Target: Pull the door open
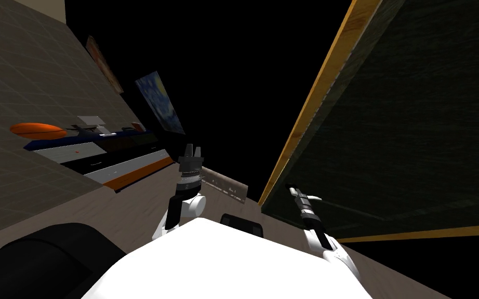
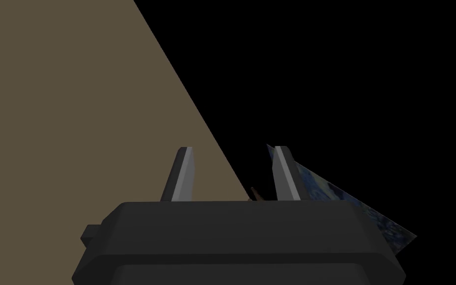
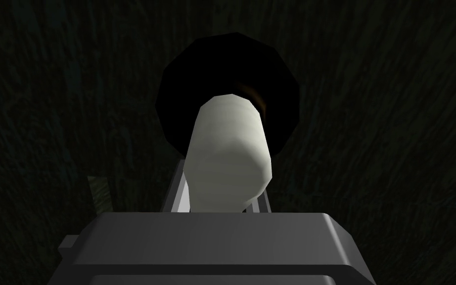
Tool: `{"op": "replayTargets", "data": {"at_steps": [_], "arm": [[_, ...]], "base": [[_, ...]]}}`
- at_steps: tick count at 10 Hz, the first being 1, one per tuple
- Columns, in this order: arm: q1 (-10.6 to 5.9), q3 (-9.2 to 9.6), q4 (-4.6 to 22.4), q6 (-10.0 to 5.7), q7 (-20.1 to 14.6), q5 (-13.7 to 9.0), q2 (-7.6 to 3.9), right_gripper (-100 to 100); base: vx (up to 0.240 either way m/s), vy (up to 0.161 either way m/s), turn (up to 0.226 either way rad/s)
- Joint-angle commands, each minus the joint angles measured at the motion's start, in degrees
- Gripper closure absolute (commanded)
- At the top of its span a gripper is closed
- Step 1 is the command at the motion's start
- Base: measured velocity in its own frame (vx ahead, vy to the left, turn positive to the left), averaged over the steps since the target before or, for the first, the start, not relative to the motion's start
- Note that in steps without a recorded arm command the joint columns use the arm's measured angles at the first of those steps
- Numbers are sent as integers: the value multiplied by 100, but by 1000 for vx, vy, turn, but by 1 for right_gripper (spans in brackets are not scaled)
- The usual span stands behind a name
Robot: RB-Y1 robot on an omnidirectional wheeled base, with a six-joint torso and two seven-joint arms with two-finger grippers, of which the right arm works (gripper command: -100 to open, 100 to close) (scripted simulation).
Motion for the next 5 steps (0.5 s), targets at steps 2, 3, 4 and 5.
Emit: {"op": "replayTargets", "data": {"at_steps": [2, 3, 4, 5], "arm": [[77, 136, -3, -171, -222, 120, -107, 100], [124, 201, -24, -238, -332, 179, -159, 100], [148, 236, -35, -273, -390, 210, -187, 100], [126, 207, -10, -238, -341, 183, -165, 100]], "base": [[-227, -74, 101], [-235, -82, 108], [-241, -59, 85], [-106, -22, 11]]}}
